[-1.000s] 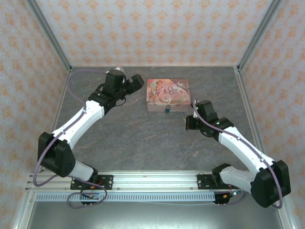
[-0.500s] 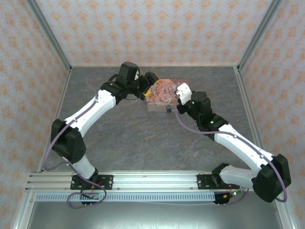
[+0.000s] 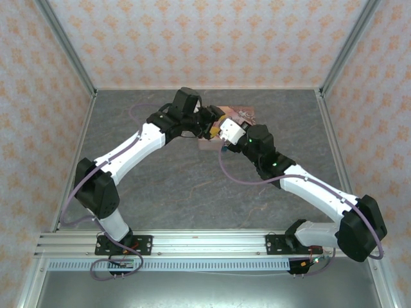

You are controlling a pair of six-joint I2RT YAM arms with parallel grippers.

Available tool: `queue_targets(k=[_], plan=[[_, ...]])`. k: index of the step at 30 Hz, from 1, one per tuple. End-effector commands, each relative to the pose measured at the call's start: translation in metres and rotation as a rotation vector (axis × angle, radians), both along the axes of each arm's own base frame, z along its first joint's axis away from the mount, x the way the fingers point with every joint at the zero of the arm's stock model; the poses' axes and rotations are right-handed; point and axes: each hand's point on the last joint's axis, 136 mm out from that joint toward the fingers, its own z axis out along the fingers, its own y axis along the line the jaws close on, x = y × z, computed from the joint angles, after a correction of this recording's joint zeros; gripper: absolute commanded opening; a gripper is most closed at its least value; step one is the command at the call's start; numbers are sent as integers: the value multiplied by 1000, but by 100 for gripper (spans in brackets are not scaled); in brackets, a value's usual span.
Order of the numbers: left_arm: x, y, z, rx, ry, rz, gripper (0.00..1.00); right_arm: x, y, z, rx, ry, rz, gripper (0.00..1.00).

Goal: Unlock a padlock with a key

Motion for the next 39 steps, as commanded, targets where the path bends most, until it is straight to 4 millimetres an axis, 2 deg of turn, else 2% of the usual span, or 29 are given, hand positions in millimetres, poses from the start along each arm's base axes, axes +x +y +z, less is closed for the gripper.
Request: queue_targets(k=[1, 13, 23, 25, 27, 30, 34, 39], plan=[[4, -11, 12, -40, -10, 1, 50, -1, 0, 12, -2, -52, -1, 0], [3, -15, 8, -29, 1, -7, 28, -2, 0, 9, -18, -54, 3, 0], [3, -11, 6, 4, -10, -8, 5, -5, -1, 11, 10, -40, 4, 0], [3, -9, 8, 23, -28, -13, 0, -5, -1, 11, 25, -29, 0, 12], [5, -7, 12, 49, -67, -27, 0, -5, -1, 10, 49, -12, -6, 26], [9, -6, 23, 87, -163, -71, 0, -13, -3, 20, 104, 26, 7, 42], [14, -3, 39, 154, -310, -133, 0, -23, -7, 24, 237, 170, 64, 53], [18, 6, 70, 242, -554, -175, 0, -33, -22, 47, 572, 328, 168, 69]])
